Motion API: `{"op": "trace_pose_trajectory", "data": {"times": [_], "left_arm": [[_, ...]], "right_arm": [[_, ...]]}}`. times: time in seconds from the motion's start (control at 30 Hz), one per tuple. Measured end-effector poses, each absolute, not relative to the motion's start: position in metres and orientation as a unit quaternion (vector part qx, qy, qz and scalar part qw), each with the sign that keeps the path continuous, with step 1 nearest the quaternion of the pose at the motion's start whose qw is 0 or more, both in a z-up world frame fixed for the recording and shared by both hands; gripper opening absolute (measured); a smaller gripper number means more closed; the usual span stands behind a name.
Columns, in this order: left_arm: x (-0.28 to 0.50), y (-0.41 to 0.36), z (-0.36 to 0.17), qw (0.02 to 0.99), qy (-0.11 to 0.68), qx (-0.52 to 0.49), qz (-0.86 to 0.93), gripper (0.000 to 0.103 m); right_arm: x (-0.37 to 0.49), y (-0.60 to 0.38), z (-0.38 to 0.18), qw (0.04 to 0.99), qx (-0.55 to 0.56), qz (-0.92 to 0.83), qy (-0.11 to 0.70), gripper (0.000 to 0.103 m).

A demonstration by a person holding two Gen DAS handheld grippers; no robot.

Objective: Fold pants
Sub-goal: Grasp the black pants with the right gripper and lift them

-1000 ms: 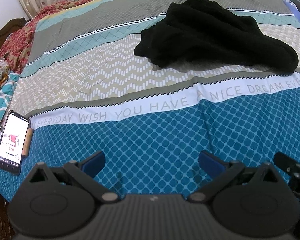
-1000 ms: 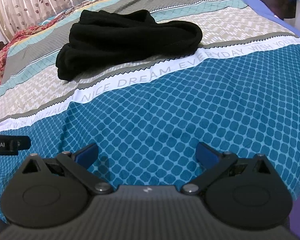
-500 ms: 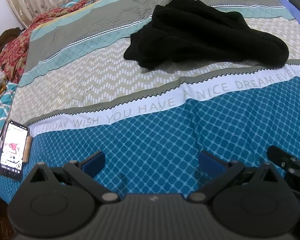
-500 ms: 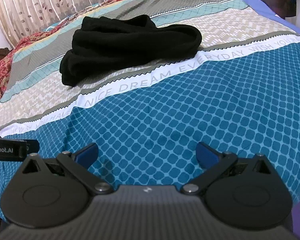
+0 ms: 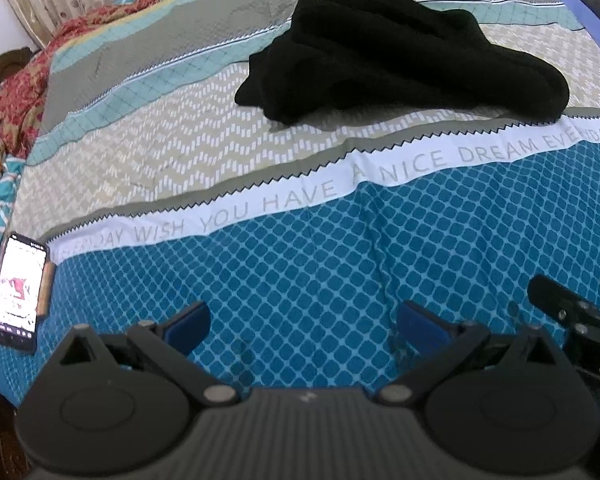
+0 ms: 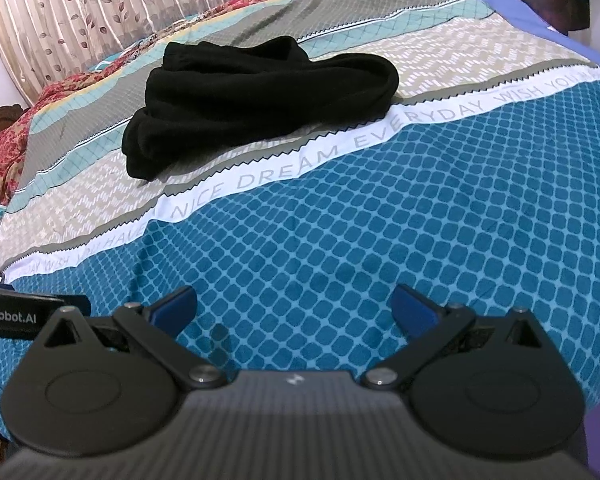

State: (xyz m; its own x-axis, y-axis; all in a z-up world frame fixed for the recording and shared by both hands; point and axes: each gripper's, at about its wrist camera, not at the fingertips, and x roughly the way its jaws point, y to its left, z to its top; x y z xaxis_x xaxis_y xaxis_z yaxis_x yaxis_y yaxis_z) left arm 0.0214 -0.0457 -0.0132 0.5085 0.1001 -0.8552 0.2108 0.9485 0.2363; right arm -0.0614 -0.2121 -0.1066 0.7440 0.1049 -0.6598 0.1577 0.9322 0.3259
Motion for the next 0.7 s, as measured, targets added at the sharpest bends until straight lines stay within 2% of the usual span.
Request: {"op": "trace_pose_trajectory", "data": {"times": [0.33,0.47,0.7], "left_arm": [[0.042,-0.029,-0.018,0.849,0.510,0.135,-0.030,0.103],[0.057,-0.022,-0.018,0.849,0.512,0.128,-0.027,0.103],[0.088,-0.009,-0.015,0.851,0.514,0.111,-0.011,0.103]], "right_arm": [[-0.033,-0.194,-0.087,0.944,0.095,0.014,0.317,0.103],[0.001,-0.191,-0.076,0.957,0.043,0.031,0.286,0.095],[0.076,-0.188,-0.056,0.972,-0.023,0.032,0.233,0.093]]}}
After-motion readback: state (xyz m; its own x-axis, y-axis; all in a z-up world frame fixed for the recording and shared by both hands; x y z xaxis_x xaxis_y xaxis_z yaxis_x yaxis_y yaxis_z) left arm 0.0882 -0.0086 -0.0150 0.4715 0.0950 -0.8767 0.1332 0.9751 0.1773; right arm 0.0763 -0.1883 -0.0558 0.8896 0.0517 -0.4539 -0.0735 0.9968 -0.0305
